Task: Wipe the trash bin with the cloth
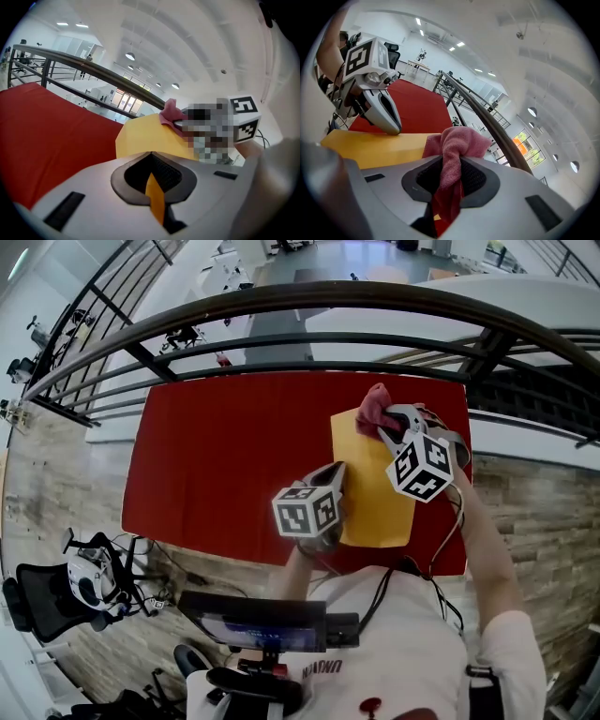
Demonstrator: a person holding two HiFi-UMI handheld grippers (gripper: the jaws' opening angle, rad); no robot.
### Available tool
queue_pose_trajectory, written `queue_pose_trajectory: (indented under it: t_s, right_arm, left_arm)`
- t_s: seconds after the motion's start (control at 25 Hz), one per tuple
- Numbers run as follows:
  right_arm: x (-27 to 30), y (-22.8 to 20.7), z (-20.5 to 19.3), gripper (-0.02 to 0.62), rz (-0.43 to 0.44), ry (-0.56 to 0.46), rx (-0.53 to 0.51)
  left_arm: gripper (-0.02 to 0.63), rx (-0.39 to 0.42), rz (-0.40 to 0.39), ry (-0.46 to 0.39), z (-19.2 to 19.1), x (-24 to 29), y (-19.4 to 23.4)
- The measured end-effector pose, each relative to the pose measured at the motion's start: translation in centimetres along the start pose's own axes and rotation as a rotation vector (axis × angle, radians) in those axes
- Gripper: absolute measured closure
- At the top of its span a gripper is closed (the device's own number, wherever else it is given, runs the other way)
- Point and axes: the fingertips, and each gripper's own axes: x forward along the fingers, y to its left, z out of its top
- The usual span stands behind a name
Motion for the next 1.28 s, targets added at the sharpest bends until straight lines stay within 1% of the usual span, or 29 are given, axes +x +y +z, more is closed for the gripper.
queue_pose_trajectory:
  t_s: [0.16,0.4,0.64,0.84,1.08,1.28]
  right_arm:
    - [-1.2,1.7,0.0,0.500,0.019,-0.014,-0.014]
    - [-3.5,4.8,0.0,0.500,0.051,-0.035,-0.002]
    - [-5.9,8.7,0.0,0.499,0.097,-0.040,-0.029]
    - [-7.7,11.7,-0.3,0.500,0.150,-0.053,-0.030]
    - [-10.0,15.5,-0.3,0.499,0.242,-0.069,-0.026]
    - [-11.3,17.3,-0.8,0.499,0.306,-0.073,-0.019]
  left_arm:
    - [0.603,0.002,0.014,-0.003,0.1,0.0,-0.1]
    - [0.603,-0.001,0.021,-0.009,0.1,-0.2,-0.1]
    - [0.603,-0.002,0.029,-0.015,0.0,-0.2,0.0]
    - [0.603,-0.006,0.036,-0.024,0.0,0.0,0.0]
    - [0.603,-0.011,0.042,-0.031,-0.1,-0.1,0.1]
    - [0.603,-0.012,0.041,-0.038,0.0,0.1,-0.2]
